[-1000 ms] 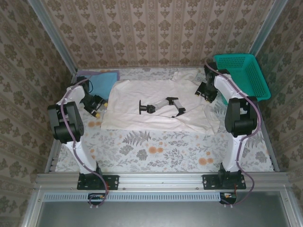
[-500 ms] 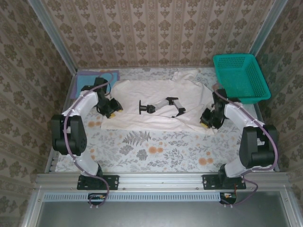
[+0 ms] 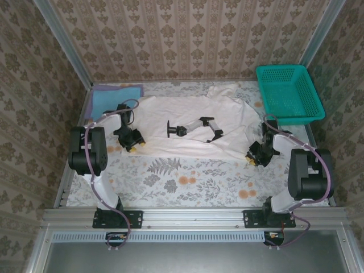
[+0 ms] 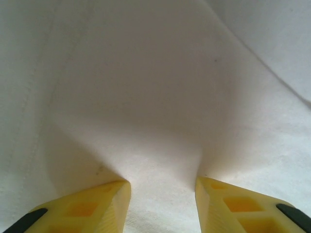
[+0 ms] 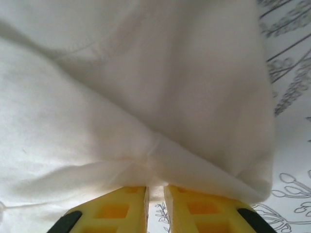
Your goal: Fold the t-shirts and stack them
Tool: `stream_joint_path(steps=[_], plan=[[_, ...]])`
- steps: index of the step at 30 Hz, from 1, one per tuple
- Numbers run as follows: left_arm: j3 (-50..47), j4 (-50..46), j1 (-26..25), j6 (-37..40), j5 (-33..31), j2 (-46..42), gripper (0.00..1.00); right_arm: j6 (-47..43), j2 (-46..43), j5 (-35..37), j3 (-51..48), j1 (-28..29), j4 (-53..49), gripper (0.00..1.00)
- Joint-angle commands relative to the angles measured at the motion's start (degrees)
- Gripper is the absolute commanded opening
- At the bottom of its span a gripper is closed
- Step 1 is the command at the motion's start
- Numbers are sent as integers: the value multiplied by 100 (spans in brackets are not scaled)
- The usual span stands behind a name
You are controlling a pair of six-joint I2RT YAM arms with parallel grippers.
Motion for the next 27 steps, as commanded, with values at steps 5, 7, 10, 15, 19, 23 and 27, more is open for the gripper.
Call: stream_joint_path(steps=[5,7,10,15,19,23,27], plan=[[-722,-290,-38,149,-610,-179,44,10,-241,571,-558,-742,23,30],[-892,-320,-51,121,-570,-301,44,-54,-355,520,-688,-942,-13,32],[-1136,-395,-64,18,-551,-493,44,-79,-584,461,-866,-1078,-139,40],[-1586,-517,-94,-259,-511,-1083,45,-62,-1246,436,-1304,-1240,-325,52],[-1753,-783,-19,-363,-533,-1473,47,-46,-1660,373,-1444,-1319,-603,56],[-1745,-979,210,-323,-542,-1813,54,-101,-2096,369,-1395,-1327,-866,63],[-1258,-1195,310,-264,-576,-1991,58,-293,-2226,390,-1018,-1334,-1181,66]])
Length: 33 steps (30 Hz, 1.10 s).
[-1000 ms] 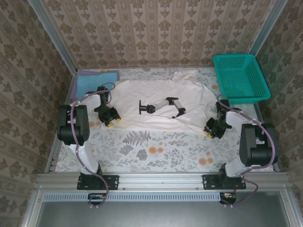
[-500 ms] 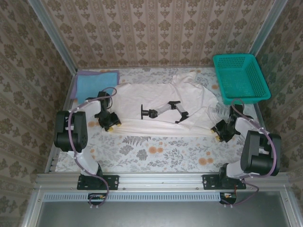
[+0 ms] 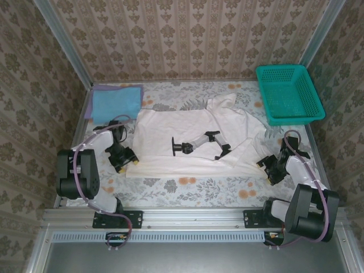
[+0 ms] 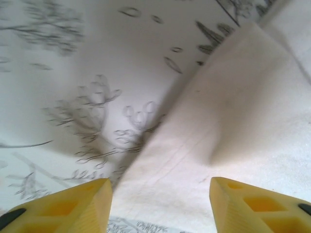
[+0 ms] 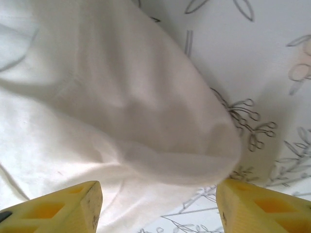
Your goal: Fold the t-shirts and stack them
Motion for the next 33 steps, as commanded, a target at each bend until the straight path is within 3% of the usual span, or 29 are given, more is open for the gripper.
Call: stream_joint_path(steps=[1,6,9,15,18,21,33], plan=[[576,-388,-8,-5,-142,-210,60,-238,-126,237,373,-31,-606,66],[1670,-513,-340,166,-101,-84,65,-274,-290,46,866,234,-647,65],[2258,-478,-586,199,50,254,66,71,-284,-240,924,897,-175,62],[2784,19,-1370,441,992,1032,57,671,392,-198,1002,2203,315,46],[2719,215,-1777,676,1353,1312,51,765,691,-129,1028,2566,508,44],[2424,292,-2042,895,1296,1402,48,764,1054,-237,1095,2738,609,40],[1398,605,-2392,1292,746,1543,46,681,1852,-217,1351,3094,788,33]])
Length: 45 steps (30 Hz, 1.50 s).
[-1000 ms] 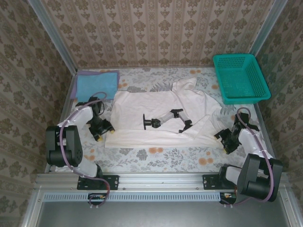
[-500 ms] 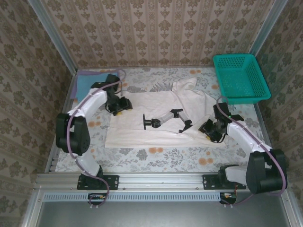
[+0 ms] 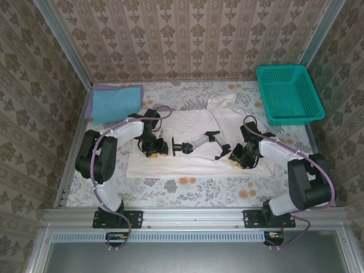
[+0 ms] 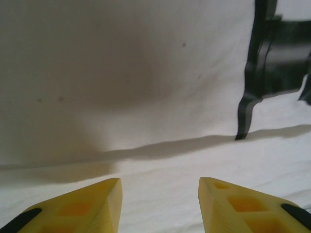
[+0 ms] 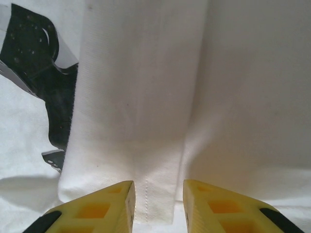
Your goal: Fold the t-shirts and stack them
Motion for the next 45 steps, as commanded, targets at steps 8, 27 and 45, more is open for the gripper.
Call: stream_joint_path(steps=[8,27,45], plan=[[-155,40,-149,260,-291,193,46,-35,385,-6,173,31,22,32],[-207,-132,-188,357,-773,380,49,-54,342,-147,273,32,-208,34],[-218,-193,-385,384,-1007,511,50,-219,343,-156,334,30,-374,14]])
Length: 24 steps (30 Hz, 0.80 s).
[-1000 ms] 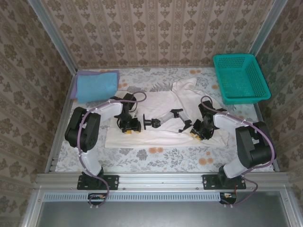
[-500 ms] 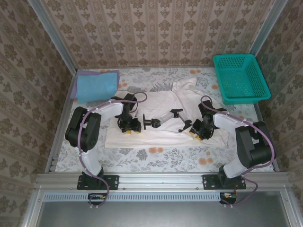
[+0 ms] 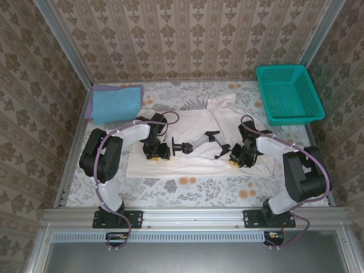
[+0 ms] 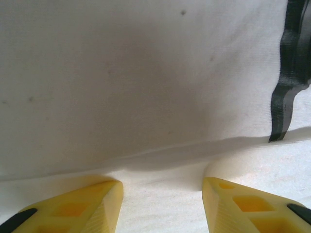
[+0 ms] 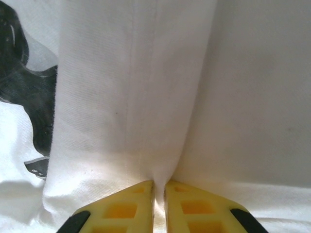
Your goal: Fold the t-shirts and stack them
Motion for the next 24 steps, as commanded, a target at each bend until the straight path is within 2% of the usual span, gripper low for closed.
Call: stream_joint_path(steps=[1,10,17,19,22,24], plan=[[-151,-223,-33,181,-377,314,50,-75,-125,-36,125,31,-285,12],[-102,-244,-50,254,-477,348,50,-16,-281,-66,473,25,-447,5],[-50,-269,-61,315,-542,367,52,-66,285,5,1148,40,-488,4],[-43,-280,-59,308,-583,350,53,-111,584,62,1431,63,-482,6],[-71,-297,-67,287,-587,307,54,-134,1084,144,1935,110,-465,15],[-88,-319,-68,260,-610,267,56,-97,1454,123,2246,106,-396,18]])
